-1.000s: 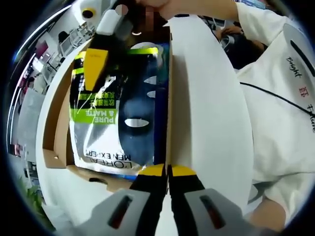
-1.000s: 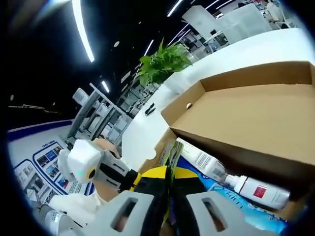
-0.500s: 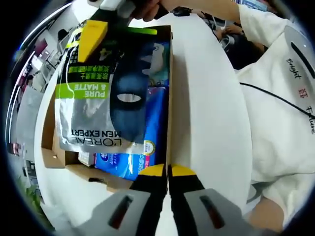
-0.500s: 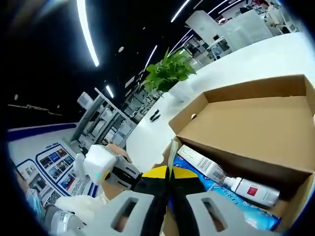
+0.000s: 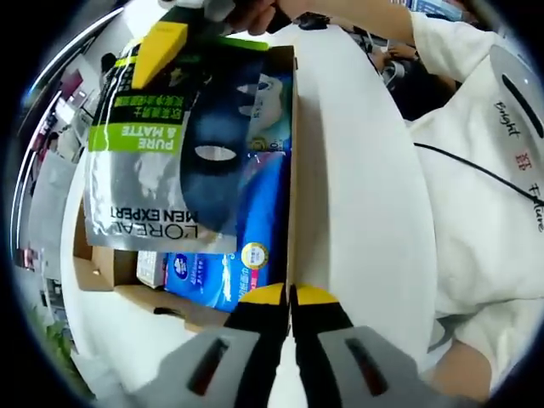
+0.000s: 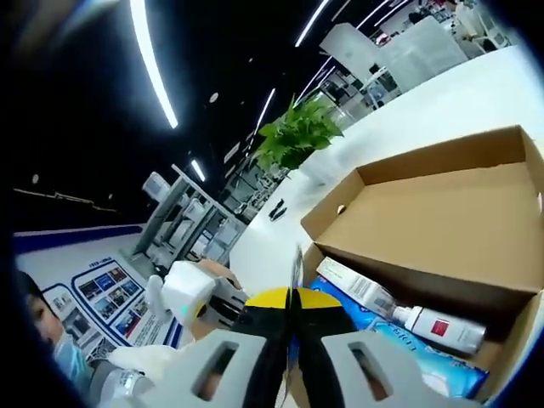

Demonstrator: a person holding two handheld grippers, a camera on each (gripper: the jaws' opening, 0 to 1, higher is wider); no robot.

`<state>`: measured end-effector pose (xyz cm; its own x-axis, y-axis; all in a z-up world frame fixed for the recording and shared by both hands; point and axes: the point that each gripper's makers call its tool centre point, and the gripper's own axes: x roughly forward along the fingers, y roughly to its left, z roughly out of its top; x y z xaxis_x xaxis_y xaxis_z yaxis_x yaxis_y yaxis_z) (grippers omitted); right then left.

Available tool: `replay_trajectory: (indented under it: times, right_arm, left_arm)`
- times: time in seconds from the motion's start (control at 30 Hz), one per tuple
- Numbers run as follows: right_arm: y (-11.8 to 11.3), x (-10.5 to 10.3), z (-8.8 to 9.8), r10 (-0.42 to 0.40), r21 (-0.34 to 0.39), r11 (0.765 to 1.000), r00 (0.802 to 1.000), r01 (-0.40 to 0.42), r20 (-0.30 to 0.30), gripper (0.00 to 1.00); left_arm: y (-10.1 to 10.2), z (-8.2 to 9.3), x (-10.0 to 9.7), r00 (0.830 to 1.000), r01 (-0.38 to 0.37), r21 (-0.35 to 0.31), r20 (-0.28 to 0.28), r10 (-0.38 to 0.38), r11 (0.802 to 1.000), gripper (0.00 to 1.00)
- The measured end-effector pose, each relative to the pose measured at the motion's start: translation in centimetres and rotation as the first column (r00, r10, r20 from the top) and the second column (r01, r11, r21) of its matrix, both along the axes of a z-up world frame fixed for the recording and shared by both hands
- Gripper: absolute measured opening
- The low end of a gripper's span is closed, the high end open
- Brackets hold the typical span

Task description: Operate the shoe box by opening the lid, removing the specified soft item, and placing it in the target area until the item is outside and the box remains undamaged.

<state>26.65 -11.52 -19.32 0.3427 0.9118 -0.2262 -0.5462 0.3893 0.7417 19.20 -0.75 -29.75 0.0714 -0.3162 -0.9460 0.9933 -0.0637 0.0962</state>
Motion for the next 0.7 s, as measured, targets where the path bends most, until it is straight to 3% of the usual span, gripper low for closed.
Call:
replay_trajectory:
  times: [0.33,0.43,0.57,0.7]
  right_arm:
    - [-1.1,-0.4,1.5,-0.012,0.056,0.998,1.000,0.011,0.013,0.00]
    - [-1.8,-0.6,1.6,-0.016,0.078,0.997,1.000,0.017,-0.009,0.00]
    - [-2.2,-0.6,1.5,-0.040,0.049,0.998,0.998,0.038,0.038,0.00]
    - [-3.1,-0.7,2.6,-0.056,0.104,0.993,0.998,0.052,0.040,0.00]
  left_arm:
    - [0.0,0.0,-0.1,1.000,0.001,-0.005,0.005,-0.001,1.000,0.02]
    - [0.0,0.0,0.0,1.000,0.001,-0.007,0.006,-0.001,1.000,0.02]
    - [0.0,0.0,0.0,1.000,0.000,-0.005,0.003,0.000,1.000,0.02]
    - [0.0,0.0,0.0,1.000,0.003,-0.012,0.010,-0.003,1.000,0.02]
